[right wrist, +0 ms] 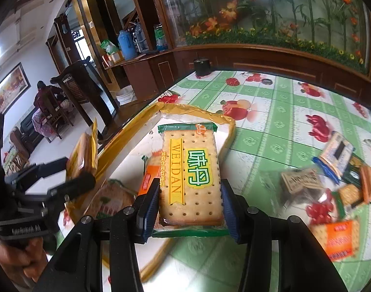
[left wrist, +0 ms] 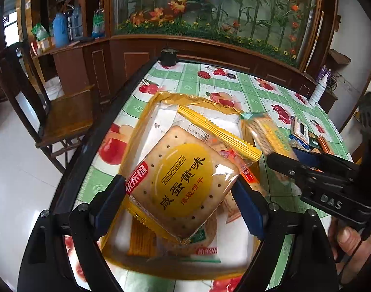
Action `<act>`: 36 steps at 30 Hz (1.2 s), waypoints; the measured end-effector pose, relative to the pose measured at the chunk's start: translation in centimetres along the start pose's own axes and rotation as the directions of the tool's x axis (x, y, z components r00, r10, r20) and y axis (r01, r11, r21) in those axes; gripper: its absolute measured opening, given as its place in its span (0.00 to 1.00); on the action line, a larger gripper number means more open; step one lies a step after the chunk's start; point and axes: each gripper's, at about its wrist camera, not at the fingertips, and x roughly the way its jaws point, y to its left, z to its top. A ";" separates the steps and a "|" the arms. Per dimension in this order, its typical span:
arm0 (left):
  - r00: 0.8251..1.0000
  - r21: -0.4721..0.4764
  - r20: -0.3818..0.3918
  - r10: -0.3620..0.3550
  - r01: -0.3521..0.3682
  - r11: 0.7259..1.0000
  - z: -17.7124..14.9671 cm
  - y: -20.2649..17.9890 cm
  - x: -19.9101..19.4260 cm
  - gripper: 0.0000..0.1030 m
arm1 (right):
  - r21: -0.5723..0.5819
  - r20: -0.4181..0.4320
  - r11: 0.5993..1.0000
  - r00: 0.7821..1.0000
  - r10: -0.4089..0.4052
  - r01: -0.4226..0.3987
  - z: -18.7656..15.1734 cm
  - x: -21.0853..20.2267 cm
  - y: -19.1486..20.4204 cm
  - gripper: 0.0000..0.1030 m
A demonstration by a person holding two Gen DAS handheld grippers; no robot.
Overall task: Organize snacks
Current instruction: 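Lower the yellow pack into the tray and open the left gripper while the right holds the WEIDAN pack above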
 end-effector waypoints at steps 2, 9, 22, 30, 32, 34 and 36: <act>1.000 -0.005 -0.022 -0.005 0.005 1.000 0.4 -0.1 1.0 0.85 | 0.009 -0.007 1.000 1.000 0.003 -0.003 0.9 1.4 -0.2 0.47; 0.997 -0.016 -0.071 0.011 -0.012 1.000 1.9 0.2 4.2 0.85 | 0.053 -0.040 0.999 0.999 0.008 -0.006 4.0 5.9 -1.2 0.47; 0.988 -0.028 -0.152 0.021 -0.026 0.999 2.9 0.8 8.2 0.85 | 0.028 -0.091 0.999 0.996 0.017 -0.015 5.4 10.4 -1.3 0.47; 0.977 -0.083 -0.211 -0.004 -0.014 0.996 2.8 1.4 8.8 0.86 | 0.031 -0.096 0.999 0.995 0.023 -0.020 5.3 10.4 -1.4 0.50; 0.974 -0.099 -0.226 -0.011 -0.012 0.995 2.8 1.6 8.9 0.87 | 0.047 -0.088 0.999 0.996 0.023 -0.019 5.1 10.0 -1.8 0.56; 0.972 -0.099 -0.236 -0.004 -0.020 0.995 2.7 1.6 8.8 0.87 | 0.064 -0.077 0.997 0.996 0.044 -0.039 4.9 9.5 -2.1 0.56; 0.969 -0.095 -0.246 0.009 -0.033 0.995 2.7 1.4 8.6 0.87 | 0.073 -0.070 0.996 0.996 0.051 -0.045 4.8 8.7 -2.3 0.57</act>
